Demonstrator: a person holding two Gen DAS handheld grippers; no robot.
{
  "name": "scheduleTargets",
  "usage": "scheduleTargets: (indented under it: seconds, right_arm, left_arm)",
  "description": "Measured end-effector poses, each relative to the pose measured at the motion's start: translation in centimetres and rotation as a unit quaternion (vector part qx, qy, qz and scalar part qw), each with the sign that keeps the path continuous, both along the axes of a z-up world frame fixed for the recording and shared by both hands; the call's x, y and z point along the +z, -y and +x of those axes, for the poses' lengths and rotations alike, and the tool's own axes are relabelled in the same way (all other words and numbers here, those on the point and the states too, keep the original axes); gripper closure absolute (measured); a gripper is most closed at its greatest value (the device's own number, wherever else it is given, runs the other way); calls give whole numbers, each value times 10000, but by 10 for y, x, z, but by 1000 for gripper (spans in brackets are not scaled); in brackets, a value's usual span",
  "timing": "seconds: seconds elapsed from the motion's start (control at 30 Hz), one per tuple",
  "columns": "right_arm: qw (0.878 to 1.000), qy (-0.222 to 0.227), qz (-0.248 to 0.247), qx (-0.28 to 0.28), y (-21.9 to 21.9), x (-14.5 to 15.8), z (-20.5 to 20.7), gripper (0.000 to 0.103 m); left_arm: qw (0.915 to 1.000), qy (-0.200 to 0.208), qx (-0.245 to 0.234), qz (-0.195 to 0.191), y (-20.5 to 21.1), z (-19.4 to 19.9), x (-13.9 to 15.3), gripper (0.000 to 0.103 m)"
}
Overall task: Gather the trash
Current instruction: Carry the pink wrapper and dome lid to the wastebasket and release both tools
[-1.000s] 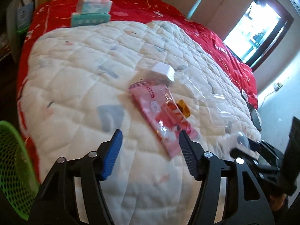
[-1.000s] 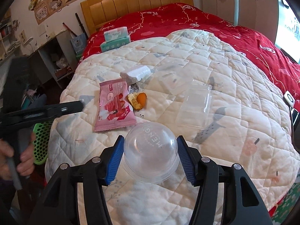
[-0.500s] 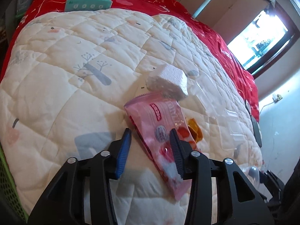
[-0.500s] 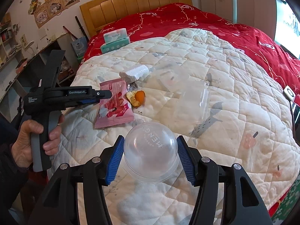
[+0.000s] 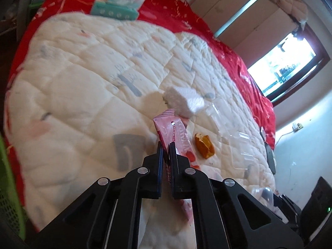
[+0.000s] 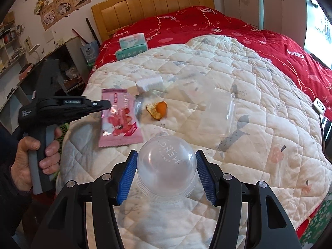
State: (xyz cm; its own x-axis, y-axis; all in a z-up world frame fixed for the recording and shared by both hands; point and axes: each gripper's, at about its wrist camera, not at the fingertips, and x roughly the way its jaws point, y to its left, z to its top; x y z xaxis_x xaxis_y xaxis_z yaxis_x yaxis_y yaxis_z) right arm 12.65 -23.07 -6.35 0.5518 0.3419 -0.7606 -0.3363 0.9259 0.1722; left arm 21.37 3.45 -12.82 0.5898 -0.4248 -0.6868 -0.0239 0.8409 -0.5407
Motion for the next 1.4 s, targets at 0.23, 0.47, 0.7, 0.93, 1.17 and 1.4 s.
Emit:
scheduleTargets:
  seconds: [0.23, 0.47, 0.7, 0.93, 1.17, 1.4]
  right_arm:
    - [9996, 123, 70, 249, -28, 15, -10, 48]
    - [9978, 154, 111, 633, -70, 21, -20, 48]
    - [9947, 183, 109, 1009, -113, 28, -25, 48]
    - [9907, 214, 45, 1343, -153, 32, -30, 48]
    - [9875, 186, 5, 1567, -182, 32, -32, 48]
    - [9854, 121, 12, 1698, -203, 28, -32, 48]
  left_arm:
    - [9989, 280, 356, -136, -49, -50, 28, 100]
    - [9948, 562, 847, 20, -105, -98, 52, 100]
    - [9842, 648, 1529, 608, -168, -145, 61, 100]
    - [9715, 346, 2020, 1195, -218, -170, 43, 100]
    - [9607, -252, 2268, 1580, -248, -176, 7, 99]
    - [9538, -694, 2336, 1757, -264, -183, -21, 96]
